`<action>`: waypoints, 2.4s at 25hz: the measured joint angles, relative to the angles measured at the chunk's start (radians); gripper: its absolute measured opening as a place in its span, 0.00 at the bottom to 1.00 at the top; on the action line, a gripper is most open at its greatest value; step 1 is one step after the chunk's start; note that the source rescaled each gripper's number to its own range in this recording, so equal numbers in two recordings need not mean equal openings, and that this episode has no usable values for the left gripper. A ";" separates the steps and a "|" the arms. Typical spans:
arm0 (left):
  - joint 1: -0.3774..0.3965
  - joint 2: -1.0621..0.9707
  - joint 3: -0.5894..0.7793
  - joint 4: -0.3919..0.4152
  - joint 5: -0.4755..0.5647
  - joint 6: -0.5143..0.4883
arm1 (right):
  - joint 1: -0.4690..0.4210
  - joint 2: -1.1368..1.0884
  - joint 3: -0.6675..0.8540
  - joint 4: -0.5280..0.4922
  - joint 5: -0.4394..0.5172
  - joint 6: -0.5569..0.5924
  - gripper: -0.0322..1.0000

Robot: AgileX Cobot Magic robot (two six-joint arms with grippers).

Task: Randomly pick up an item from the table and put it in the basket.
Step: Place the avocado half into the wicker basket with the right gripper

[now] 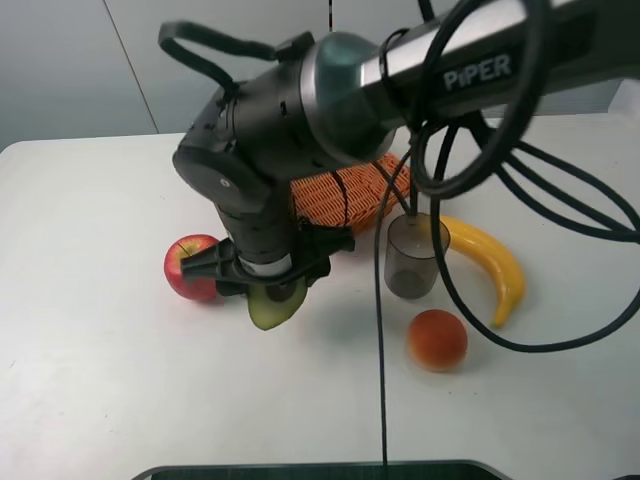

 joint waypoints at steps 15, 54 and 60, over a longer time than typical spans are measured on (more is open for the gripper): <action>0.000 0.000 0.000 0.000 0.000 0.000 | -0.105 -0.096 -0.083 0.048 0.117 -0.510 0.03; 0.000 0.000 0.000 0.000 0.000 0.000 | -0.362 0.097 -0.142 -0.212 -0.234 -0.647 0.03; 0.000 0.000 0.000 0.000 0.000 0.000 | -0.362 0.098 -0.142 -0.212 -0.234 -0.637 0.48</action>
